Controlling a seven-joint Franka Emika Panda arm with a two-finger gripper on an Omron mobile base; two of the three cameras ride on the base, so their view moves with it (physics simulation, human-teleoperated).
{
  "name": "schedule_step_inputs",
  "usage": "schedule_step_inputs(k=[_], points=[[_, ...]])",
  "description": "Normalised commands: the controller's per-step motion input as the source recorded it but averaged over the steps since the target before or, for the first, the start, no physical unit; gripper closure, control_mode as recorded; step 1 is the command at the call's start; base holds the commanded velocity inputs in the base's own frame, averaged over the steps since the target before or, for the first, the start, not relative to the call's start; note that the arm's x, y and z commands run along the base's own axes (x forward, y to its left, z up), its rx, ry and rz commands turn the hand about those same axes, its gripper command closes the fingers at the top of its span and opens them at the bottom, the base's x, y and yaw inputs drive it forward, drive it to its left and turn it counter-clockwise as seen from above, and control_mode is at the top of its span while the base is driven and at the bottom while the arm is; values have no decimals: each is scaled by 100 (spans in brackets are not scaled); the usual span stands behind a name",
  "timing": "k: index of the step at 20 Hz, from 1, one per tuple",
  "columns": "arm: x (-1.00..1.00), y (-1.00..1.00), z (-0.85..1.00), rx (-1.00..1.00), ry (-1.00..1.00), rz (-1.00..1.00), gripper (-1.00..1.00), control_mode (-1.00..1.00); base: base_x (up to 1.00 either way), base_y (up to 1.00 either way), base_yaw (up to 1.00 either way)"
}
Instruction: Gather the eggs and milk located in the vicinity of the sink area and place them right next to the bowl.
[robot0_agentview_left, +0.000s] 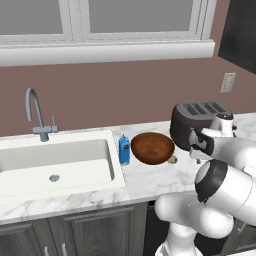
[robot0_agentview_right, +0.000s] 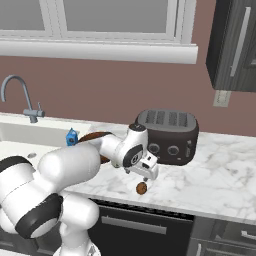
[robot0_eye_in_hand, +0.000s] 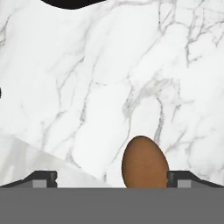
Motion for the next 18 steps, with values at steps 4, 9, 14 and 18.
schedule_step_inputs(k=[4,9,14,18], points=[[-5,0,10,0,0,0,-100,-100,0,0,0],[0,-26,-32,0,2,-3,-100,-100,0,0,0],[-1,-38,-24,0,0,0,-100,-100,0,0,0],[-1,-7,0,0,0,0,-100,-100,0,0,0]])
